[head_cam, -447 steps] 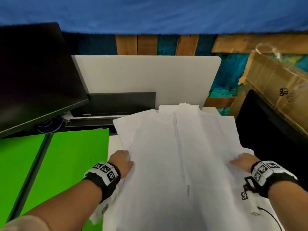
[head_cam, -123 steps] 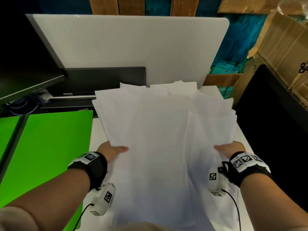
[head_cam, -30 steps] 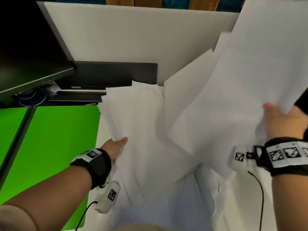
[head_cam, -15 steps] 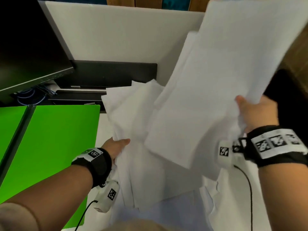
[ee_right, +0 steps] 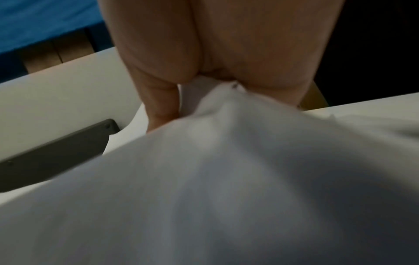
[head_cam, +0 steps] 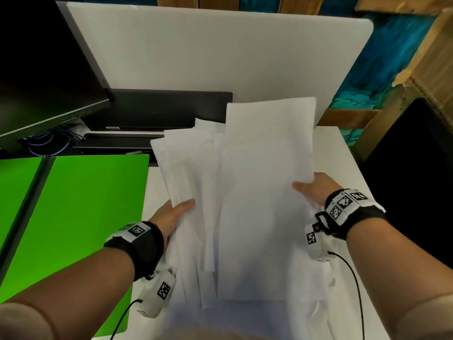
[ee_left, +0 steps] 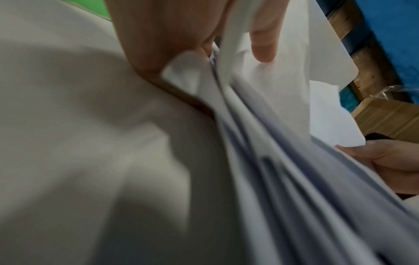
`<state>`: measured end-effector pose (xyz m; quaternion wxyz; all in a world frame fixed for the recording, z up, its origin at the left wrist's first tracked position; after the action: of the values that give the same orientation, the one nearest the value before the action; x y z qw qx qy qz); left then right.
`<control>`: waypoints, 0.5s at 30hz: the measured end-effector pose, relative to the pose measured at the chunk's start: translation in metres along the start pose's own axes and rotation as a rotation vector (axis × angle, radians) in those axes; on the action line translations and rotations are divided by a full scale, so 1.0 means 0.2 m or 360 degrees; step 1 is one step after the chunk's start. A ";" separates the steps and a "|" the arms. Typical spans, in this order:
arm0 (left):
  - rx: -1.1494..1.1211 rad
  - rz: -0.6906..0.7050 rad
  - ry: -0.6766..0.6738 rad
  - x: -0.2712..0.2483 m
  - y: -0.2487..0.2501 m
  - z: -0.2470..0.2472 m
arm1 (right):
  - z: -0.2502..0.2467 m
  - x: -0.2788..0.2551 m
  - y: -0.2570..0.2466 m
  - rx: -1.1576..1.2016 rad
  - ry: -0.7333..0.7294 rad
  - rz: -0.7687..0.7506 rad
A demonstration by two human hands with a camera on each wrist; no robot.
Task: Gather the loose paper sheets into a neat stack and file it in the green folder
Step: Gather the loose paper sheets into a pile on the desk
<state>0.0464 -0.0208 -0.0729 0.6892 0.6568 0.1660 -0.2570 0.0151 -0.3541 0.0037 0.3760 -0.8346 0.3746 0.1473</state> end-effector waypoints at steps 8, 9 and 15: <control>0.0249 -0.0050 0.0099 -0.02 0.02 -0.01 | 0.04 0.02 0.01 -0.0150 -0.0015 -0.0086; 0.0110 -0.0134 0.0107 -0.02 0.01 0.00 | 0.01 0.02 0.03 -0.0057 0.0097 -0.0079; 0.0092 -0.0077 0.0053 -0.02 0.01 0.02 | 0.11 -0.06 0.12 0.0245 0.0121 -0.0056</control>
<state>0.0443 -0.0233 -0.0688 0.6606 0.6764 0.1859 -0.2673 -0.0090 -0.3419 -0.0175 0.4272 -0.8146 0.3842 0.0796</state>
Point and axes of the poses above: each hand's wrist, its own x-axis towards the middle knuckle, its own z-axis out of the palm, y = z × x, the point moved 5 cm from there along x, towards the middle knuckle, and after that the axes turned 6 degrees about z, right-handed, at the moved point
